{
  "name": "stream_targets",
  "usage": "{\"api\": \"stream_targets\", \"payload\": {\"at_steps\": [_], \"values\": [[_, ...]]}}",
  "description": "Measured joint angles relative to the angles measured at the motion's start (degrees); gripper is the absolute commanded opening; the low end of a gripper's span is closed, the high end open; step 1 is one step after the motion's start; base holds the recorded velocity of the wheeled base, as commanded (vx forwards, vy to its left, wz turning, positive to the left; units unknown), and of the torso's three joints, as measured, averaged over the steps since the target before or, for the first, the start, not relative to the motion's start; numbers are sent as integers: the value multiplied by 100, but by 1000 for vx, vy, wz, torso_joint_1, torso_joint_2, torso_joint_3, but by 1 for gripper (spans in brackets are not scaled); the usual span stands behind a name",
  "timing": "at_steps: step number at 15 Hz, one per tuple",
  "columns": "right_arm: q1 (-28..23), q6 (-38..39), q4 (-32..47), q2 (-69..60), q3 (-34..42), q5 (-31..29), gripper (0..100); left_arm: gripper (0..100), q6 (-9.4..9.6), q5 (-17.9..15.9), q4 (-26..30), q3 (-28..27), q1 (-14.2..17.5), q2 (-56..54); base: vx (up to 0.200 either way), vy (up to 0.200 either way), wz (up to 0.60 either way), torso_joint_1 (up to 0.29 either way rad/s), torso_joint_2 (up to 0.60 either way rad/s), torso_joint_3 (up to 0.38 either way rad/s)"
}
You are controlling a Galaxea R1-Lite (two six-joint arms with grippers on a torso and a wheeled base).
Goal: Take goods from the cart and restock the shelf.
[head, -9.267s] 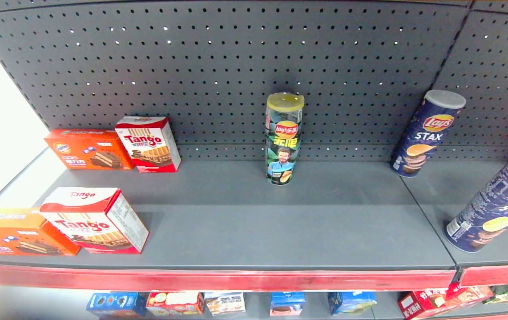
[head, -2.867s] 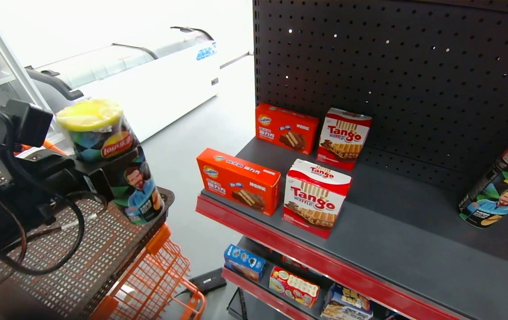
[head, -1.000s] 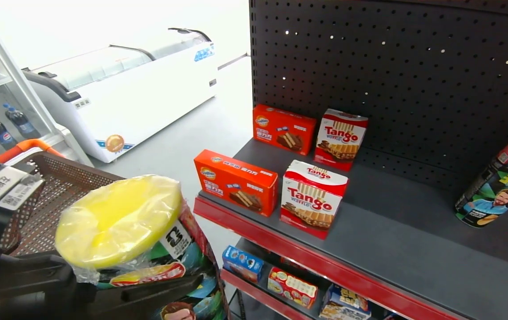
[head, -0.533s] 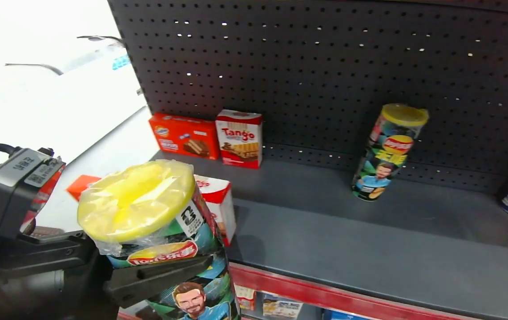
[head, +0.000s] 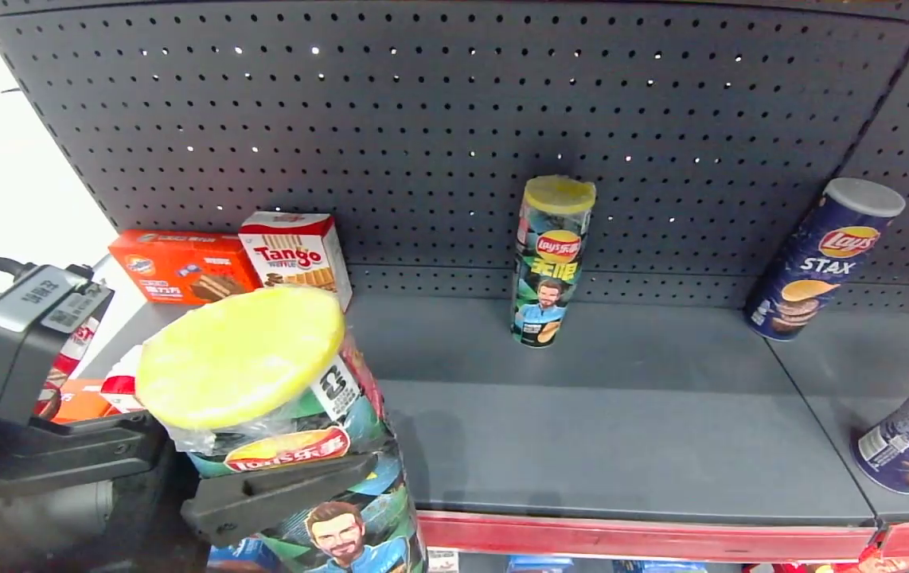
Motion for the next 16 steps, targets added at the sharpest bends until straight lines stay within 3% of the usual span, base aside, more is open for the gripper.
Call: {"api": "stream_targets", "payload": {"at_steps": [16], "values": [[15, -6, 11, 0, 0, 17, 100, 0, 46, 17, 21, 55, 146, 77, 0, 0, -37, 0, 0, 0]]}}
